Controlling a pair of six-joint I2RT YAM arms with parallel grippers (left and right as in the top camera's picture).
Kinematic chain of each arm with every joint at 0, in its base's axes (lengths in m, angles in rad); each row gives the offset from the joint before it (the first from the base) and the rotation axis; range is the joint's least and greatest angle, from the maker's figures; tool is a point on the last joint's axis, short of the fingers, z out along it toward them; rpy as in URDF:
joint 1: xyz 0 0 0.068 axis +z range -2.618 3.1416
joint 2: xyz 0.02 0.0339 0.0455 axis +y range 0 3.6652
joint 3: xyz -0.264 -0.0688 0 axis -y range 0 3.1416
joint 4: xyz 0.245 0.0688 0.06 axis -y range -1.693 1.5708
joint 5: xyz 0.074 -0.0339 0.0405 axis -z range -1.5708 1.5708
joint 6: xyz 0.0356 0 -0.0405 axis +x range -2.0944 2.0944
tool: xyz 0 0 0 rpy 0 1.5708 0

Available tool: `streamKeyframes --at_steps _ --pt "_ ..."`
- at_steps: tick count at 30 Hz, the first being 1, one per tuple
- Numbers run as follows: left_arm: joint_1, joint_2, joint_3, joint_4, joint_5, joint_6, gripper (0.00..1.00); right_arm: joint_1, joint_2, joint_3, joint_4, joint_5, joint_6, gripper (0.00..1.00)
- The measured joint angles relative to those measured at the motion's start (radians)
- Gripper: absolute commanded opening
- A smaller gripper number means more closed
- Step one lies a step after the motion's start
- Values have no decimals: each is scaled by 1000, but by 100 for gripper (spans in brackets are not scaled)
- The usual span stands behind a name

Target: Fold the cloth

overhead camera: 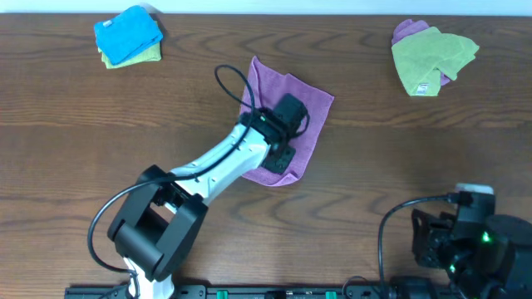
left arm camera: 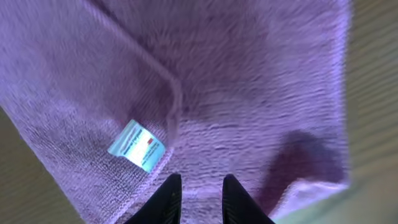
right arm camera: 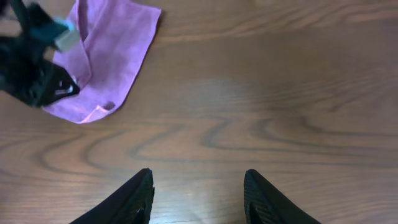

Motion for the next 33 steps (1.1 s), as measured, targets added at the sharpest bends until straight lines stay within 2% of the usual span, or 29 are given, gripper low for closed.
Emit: streamKeyframes --at_steps 6,15,21,24,33 --pt "5 0 -62 79 -78 -20 31 0 -2 46 -29 16 0 47" --pt "5 0 -62 173 -89 -24 45 0 -2 47 -38 19 0 47" --pt "5 0 -62 216 -76 -25 44 0 -2 47 -32 19 0 47" --pt "5 0 -62 221 -74 -24 40 0 -2 47 -30 19 0 46" --pt "5 18 -62 245 -74 -24 38 0 -2 47 -27 19 0 46"
